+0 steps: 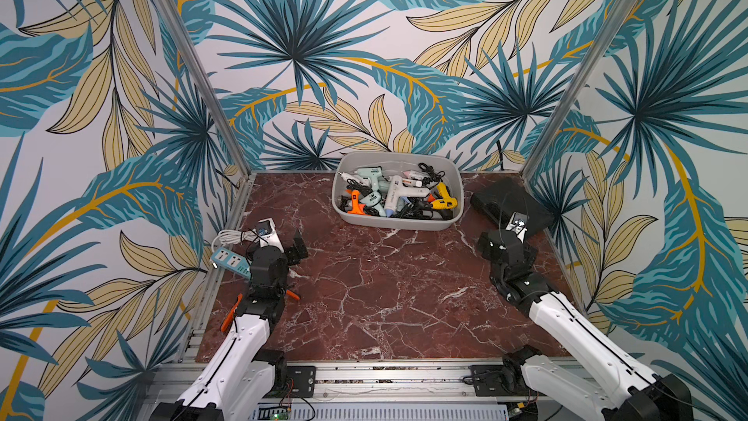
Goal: Put the hot melt glue gun into the storage box
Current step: Reset both arms
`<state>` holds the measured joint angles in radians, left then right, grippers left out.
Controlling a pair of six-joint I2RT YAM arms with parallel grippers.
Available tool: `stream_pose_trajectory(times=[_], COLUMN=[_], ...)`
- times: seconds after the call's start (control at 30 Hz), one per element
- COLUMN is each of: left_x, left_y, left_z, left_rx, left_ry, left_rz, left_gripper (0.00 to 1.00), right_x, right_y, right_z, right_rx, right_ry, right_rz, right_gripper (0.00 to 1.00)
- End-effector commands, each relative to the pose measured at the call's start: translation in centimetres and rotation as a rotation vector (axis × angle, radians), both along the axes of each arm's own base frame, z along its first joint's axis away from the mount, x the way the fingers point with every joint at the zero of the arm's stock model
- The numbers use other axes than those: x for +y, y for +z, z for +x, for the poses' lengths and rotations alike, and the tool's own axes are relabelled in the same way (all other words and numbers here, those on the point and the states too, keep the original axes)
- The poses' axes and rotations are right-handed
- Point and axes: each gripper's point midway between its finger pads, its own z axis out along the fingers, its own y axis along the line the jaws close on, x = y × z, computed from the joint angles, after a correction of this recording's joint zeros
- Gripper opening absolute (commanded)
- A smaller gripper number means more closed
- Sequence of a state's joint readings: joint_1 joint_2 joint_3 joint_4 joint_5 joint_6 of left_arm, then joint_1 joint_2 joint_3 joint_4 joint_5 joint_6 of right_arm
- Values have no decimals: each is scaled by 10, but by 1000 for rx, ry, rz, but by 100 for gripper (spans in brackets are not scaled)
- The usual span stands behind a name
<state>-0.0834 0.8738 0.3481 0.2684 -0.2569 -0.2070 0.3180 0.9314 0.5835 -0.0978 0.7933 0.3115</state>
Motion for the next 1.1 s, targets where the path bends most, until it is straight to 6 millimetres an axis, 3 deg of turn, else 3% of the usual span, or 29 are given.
stream_pose_trajectory(times=[0.0, 0.27, 0.8, 1.07], left_x=[9, 13, -3, 3], left_y=[1, -34, -34, -55], left_z=[4, 9, 51, 59], left_rx=[-47, -4, -66, -92], left_ry=[28, 31, -113, -115], left_rz=[89, 160, 199, 145], left_gripper=[100, 100, 100, 100], right_x=[-10, -20, -32, -33], right_y=[13, -6, -32, -40], right_z=[-3, -7, -1, 8], right_rx=[-97, -110, -161, -163], right_ry=[-39, -48, -41, 3], right_rz=[-39, -90, -66, -60], right_gripper=[99, 99, 100, 99])
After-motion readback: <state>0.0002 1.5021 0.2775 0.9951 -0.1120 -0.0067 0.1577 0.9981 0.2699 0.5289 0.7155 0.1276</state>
